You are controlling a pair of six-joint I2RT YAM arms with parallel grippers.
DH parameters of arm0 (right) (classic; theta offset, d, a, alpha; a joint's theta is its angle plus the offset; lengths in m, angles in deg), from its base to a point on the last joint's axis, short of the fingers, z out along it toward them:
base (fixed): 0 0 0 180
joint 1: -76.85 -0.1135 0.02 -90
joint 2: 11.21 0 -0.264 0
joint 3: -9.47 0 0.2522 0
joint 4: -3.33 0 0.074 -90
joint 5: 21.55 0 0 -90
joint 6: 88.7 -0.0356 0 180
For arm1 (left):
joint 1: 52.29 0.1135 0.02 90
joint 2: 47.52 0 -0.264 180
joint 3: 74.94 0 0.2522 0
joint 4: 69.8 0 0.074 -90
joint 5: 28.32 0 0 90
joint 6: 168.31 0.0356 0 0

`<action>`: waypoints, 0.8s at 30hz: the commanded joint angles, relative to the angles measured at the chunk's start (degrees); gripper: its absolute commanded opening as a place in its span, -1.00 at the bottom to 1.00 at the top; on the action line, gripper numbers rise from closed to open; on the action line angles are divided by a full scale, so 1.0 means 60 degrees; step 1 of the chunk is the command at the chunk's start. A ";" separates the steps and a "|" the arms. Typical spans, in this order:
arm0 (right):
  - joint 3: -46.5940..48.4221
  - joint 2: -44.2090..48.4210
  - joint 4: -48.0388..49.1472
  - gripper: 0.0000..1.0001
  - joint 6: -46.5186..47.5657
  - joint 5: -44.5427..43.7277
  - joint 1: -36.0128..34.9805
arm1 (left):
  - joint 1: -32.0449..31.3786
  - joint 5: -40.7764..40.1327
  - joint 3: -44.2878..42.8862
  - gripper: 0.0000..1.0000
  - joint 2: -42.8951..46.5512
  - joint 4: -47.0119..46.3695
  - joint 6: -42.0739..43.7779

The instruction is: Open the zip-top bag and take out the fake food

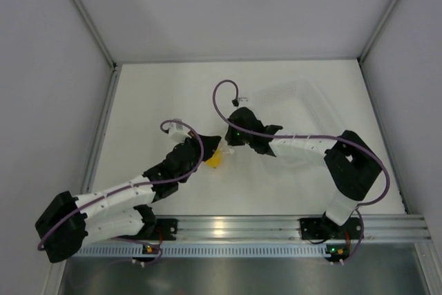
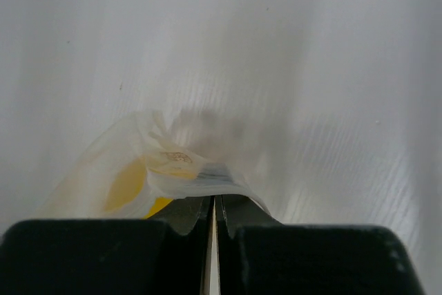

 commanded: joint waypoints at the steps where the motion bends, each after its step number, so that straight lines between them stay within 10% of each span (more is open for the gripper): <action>1: 0.0709 0.0073 -0.1323 -1.00 0.1219 -0.1856 -0.0125 | 0.0012 0.0161 0.0002 -1.00 0.0189 -0.1055 -0.0334; 13: 0.2290 0.0074 -0.5237 -1.00 0.3373 -0.5654 -0.0418 | 0.0026 0.0060 0.1157 -1.00 0.1477 -0.1114 -0.0525; 24: 0.3112 -0.0834 -0.5313 -1.00 0.3067 -0.4411 -0.1780 | 0.0026 0.0191 0.3019 -1.00 0.2049 -0.1099 -0.0995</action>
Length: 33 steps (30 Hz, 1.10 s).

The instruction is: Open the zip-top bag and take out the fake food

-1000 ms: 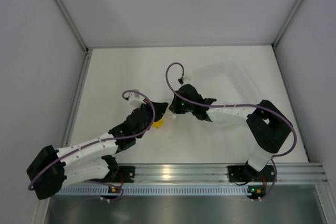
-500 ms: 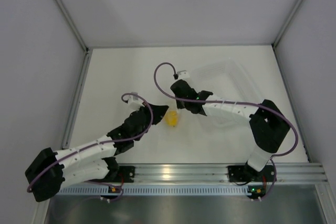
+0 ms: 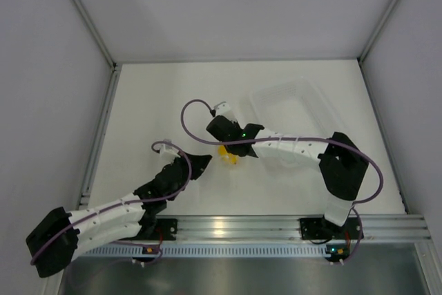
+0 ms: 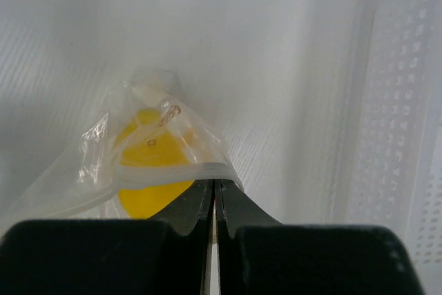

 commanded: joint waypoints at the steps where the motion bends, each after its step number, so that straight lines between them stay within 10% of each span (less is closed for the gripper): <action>1: 0.0380 -0.0277 -0.0614 -1.00 -0.0055 -0.0320 -0.0192 | 0.0026 -0.0192 0.0178 -1.00 0.0078 -0.0382 0.0004; 21: -0.0133 -0.0030 0.0720 -0.42 -0.0510 0.1410 -0.0207 | 0.0012 0.0175 -0.0892 -1.00 -0.0830 -0.0382 0.0810; 33: -0.0250 0.0558 0.1262 -0.61 -0.0656 0.1863 -0.0471 | -0.0018 0.0248 -0.1053 -1.00 -0.0830 -0.0396 0.0781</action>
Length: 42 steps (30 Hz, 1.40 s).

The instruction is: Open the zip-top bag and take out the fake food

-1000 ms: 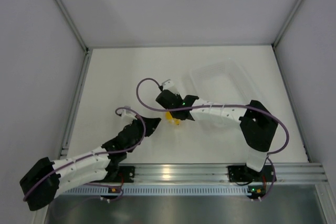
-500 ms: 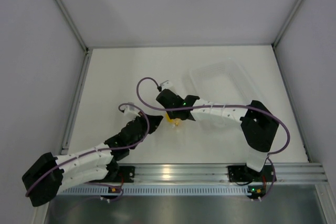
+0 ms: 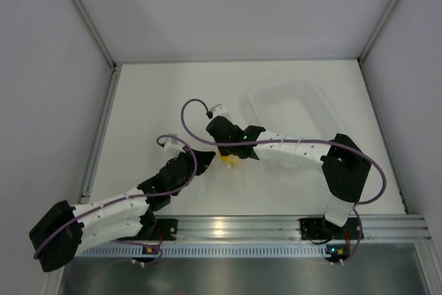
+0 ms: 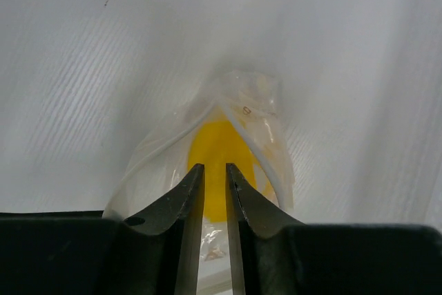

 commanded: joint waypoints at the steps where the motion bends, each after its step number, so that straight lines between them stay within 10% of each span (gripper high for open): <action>1: -0.0035 0.0426 0.0654 -0.61 -0.0161 0.0446 -0.0263 | -0.0018 0.0026 -0.0361 -1.00 0.0011 -0.0422 0.0092; 20: -0.0357 -0.0160 -0.0460 -0.60 -0.0337 -0.1515 -0.0161 | -0.0120 -0.0121 -0.0609 -1.00 -0.0339 -0.0407 0.0049; 42: -0.1207 0.0367 -0.0883 0.04 -0.0322 -0.0564 0.0015 | -0.1716 -0.2419 -0.1678 -1.00 -0.1291 0.0237 0.0927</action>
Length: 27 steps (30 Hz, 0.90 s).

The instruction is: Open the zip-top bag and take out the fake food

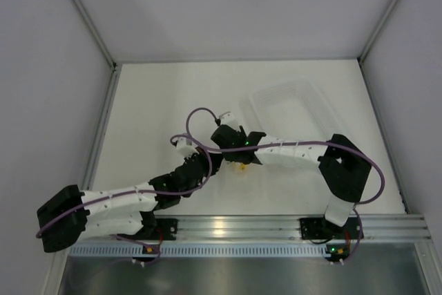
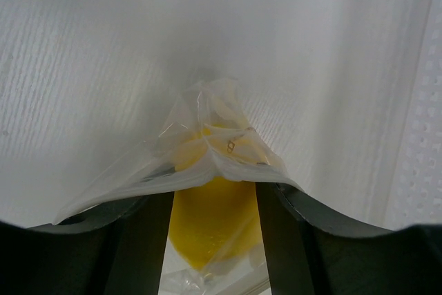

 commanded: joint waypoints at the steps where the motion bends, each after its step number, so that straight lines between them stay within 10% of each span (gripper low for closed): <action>1: -0.0234 0.0342 -0.0775 0.04 0.0035 0.0467 0.0026 | -0.0441 -0.1224 -0.0629 -1.00 -0.0264 -0.0324 0.0410; 27: -0.2080 0.0254 -0.0629 0.28 -0.0199 0.2123 0.0041 | -0.0926 -0.1418 -0.1099 -1.00 -0.1833 -0.0294 0.0322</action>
